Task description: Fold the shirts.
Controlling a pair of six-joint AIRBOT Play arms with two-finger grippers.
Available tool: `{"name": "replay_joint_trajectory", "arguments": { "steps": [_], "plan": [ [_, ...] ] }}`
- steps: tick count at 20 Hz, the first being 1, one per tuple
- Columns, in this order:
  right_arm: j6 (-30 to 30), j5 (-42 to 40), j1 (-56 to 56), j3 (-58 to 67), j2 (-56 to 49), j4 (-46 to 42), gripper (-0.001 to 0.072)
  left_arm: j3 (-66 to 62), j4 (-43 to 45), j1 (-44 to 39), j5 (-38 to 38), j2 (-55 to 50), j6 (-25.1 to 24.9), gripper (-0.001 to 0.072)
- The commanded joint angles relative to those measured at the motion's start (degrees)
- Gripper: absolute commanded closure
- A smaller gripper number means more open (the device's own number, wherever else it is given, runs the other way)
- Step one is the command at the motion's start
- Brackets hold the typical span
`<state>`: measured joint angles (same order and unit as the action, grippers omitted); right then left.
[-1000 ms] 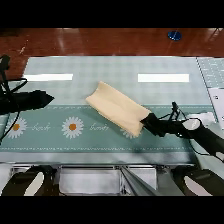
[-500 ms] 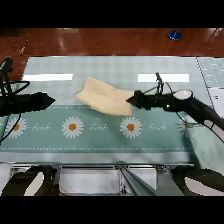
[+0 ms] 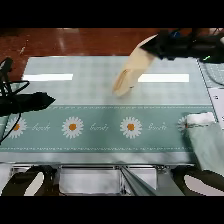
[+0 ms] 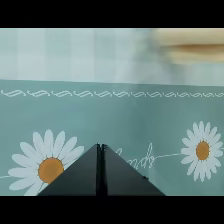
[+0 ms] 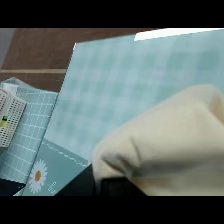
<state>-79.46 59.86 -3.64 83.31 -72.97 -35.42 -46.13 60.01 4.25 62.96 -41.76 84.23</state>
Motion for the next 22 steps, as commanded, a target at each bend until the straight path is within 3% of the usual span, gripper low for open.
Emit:
{"name": "replay_joint_trajectory", "arguments": {
  "steps": [1, 7, 13, 22],
  "plan": [
    [-6.8, 10.0, 8.4, 6.1, 4.1, -9.7, 0.0690, 0.0, 0.0, 0.0, -2.6, 0.0, -0.2, 0.0692],
    [-11.3, 28.5, 32.7, 6.0, 13.3, -18.6, 0.0691, 0.0, 0.0, 0.0, -3.7, 0.0, -0.2, 0.0692],
    [-11.1, 46.9, 54.1, 1.9, 20.5, -30.8, 0.0690, 0.0, 0.0, 0.0, -8.4, 0.0, -0.2, 0.0692],
    [-13.2, 46.8, 62.9, -5.2, 33.7, -61.9, 0.0689, 0.0, -0.5, 0.0, -10.5, 0.0, -1.1, 0.0692]
  ]
}}
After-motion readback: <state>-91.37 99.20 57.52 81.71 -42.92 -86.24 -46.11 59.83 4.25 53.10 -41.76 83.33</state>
